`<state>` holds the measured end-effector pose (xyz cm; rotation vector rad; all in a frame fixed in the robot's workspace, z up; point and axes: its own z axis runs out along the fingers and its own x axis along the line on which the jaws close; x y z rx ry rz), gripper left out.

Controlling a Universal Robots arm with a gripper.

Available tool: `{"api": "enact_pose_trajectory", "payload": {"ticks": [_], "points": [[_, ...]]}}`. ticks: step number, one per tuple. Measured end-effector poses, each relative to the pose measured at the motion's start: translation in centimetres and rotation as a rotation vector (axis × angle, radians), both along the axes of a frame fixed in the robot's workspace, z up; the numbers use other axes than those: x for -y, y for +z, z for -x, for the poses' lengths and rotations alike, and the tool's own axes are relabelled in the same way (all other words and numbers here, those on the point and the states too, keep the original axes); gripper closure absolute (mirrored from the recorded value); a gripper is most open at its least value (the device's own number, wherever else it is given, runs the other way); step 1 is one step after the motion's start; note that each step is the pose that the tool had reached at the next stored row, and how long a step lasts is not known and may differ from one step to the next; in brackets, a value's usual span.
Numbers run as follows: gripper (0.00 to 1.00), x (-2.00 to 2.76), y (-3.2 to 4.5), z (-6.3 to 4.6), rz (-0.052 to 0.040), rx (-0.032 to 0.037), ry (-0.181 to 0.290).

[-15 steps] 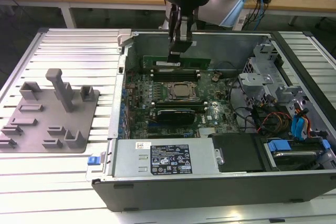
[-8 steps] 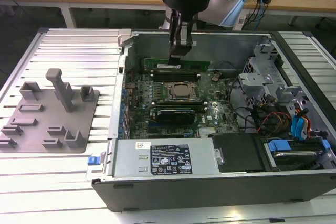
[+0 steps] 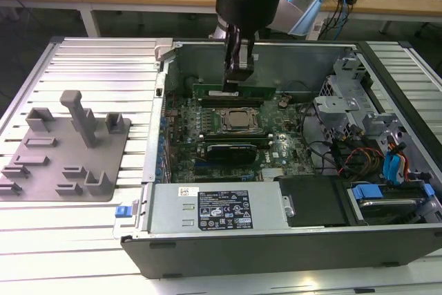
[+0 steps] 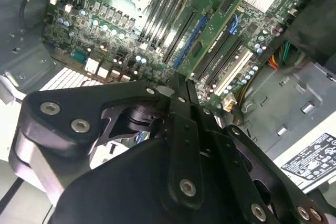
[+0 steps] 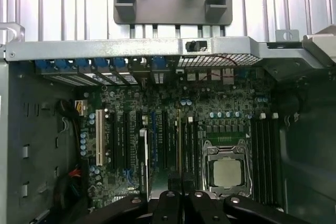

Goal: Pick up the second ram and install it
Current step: 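Pick up the second ram and move it above second insertion slot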

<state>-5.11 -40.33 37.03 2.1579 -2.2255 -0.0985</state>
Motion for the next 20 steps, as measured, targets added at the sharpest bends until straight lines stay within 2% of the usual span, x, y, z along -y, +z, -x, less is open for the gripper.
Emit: {"api": "enact_pose_trajectory", "payload": {"ticks": [2, 7, 9, 11, 14, 19, 20], "points": [[0.91, -0.13, -0.36, 0.0, 0.0000, 0.0000, 0.002], [0.91, -1.11, -1.49, 0.0, -0.0001, 0.0001, 0.010], [0.91, -1.29, -1.80, 0.0, 0.0000, 0.0000, 0.011], [0.91, -1.52, -2.45, -0.1, 0.0000, 0.0001, 0.014], [0.91, -1.66, -2.96, -0.2, 0.0000, 0.0000, 0.016], [0.91, -2.13, -3.87, -0.8, -0.0001, 0.0001, 0.019], [0.91, -2.31, -4.27, -0.9, -0.0001, 0.0001, 0.020]]}}
